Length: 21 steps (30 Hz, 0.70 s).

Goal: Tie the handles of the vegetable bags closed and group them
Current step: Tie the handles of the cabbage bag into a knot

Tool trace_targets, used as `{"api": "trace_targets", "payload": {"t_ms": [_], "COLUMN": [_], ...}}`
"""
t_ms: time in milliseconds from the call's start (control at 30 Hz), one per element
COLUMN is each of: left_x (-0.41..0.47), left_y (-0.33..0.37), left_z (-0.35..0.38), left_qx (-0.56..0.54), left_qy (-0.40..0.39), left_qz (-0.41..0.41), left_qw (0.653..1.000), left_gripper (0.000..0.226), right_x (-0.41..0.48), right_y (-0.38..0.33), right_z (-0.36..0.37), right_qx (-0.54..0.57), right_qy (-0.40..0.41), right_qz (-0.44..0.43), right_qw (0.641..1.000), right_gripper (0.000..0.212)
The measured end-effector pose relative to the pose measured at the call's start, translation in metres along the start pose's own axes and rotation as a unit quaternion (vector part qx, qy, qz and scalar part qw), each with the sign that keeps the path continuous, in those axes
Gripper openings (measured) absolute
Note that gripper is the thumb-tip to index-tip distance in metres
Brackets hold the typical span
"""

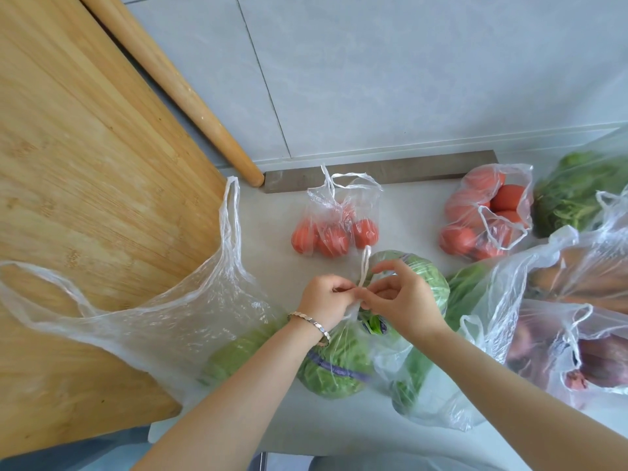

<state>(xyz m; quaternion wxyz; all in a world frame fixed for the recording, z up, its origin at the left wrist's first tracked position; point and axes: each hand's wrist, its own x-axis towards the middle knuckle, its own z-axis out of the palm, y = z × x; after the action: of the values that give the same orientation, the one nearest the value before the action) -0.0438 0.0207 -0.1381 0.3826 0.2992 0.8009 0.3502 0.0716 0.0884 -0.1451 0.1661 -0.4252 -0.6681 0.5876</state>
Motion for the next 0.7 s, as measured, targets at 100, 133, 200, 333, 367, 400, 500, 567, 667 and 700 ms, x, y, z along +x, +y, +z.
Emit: {"api": "trace_targets", "payload": {"t_ms": [100, 133, 200, 333, 367, 400, 500, 567, 667, 700], "left_x": [0.001, 0.0, 0.0, -0.002, -0.002, -0.002, -0.005, -0.007, -0.011, -0.012], "left_y": [0.001, 0.001, 0.001, 0.001, 0.0, -0.001, -0.002, -0.004, -0.008, -0.009], "left_z": [-0.001, -0.001, -0.002, -0.001, -0.001, 0.0, 0.0, 0.002, 0.005, 0.006], "left_qx": [-0.058, -0.066, -0.083, -0.113, -0.106, -0.093, -0.028, 0.005, 0.034, 0.045], "left_qy": [-0.007, -0.012, -0.023, -0.024, -0.023, -0.021, -0.003, 0.012, 0.032, 0.041], "left_qz": [-0.041, -0.049, -0.06, -0.077, -0.072, -0.061, -0.003, 0.033, 0.07, 0.085], "left_qw": [0.997, 0.997, 0.994, 0.99, 0.992, 0.994, 1.0, 0.999, 0.996, 0.995], "left_gripper": [0.019, 0.019, 0.014, 0.004, 0.009, 0.011, 0.008, 0.012, 0.015, 0.016], "right_x": [-0.002, -0.002, -0.005, -0.003, -0.002, 0.0, 0.003, 0.006, 0.007, 0.007], "right_y": [0.002, 0.002, 0.002, 0.007, 0.009, 0.01, 0.01, 0.01, 0.011, 0.012], "right_z": [-0.002, -0.002, 0.0, 0.004, 0.005, 0.005, 0.002, 0.001, 0.002, 0.002], "right_qx": [-0.135, -0.167, -0.204, -0.261, -0.275, -0.283, -0.292, -0.302, -0.304, -0.298], "right_qy": [0.0, 0.006, 0.016, 0.04, 0.04, 0.033, 0.005, -0.006, -0.023, -0.032], "right_qz": [-0.118, -0.15, -0.176, -0.241, -0.261, -0.279, -0.3, -0.296, -0.268, -0.255], "right_qw": [0.984, 0.975, 0.963, 0.934, 0.924, 0.917, 0.908, 0.906, 0.914, 0.919], "right_gripper": [0.026, 0.028, 0.028, 0.023, 0.022, 0.02, 0.022, 0.023, 0.017, 0.014]}}
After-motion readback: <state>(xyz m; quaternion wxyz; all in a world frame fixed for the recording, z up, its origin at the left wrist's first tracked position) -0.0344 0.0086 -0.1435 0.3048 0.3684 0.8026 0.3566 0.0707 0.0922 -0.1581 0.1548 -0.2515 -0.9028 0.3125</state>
